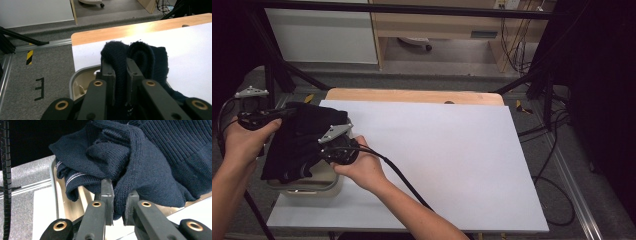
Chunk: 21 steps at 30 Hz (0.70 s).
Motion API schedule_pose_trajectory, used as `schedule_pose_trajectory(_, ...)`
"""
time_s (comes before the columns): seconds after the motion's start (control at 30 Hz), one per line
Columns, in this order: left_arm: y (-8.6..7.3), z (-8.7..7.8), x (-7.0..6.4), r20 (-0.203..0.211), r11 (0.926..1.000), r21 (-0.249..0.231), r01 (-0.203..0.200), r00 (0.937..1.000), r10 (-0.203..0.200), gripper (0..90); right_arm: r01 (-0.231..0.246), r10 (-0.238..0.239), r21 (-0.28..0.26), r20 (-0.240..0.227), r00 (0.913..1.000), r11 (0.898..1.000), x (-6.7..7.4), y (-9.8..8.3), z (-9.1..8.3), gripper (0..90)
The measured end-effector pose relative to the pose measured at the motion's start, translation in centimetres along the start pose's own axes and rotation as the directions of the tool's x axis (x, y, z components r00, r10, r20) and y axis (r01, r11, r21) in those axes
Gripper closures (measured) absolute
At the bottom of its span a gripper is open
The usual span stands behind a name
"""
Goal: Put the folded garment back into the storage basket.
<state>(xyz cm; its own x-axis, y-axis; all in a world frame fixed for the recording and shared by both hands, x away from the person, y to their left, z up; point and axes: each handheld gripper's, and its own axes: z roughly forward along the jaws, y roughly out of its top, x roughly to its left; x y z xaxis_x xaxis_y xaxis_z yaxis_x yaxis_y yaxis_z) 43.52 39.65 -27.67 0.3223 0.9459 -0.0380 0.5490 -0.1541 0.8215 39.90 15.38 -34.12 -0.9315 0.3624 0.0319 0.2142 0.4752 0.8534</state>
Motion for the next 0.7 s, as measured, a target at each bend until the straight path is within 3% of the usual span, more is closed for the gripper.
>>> schedule_pose_trajectory(0.43,-0.7,0.6,0.3,-0.014,0.9999,0.015,0.007,0.9999,-0.006,80.5,0.015,-0.015,0.018,-0.006,0.9999,1.000,0.4,-0.5,0.8,82.2)
schedule_pose_trajectory(0.7,-1.1,1.0,0.1,-0.020,0.9997,0.023,0.001,0.9998,-0.001,80.5,-0.010,0.010,0.034,-0.013,0.9999,0.999,0.4,-1.5,1.3,82.0)
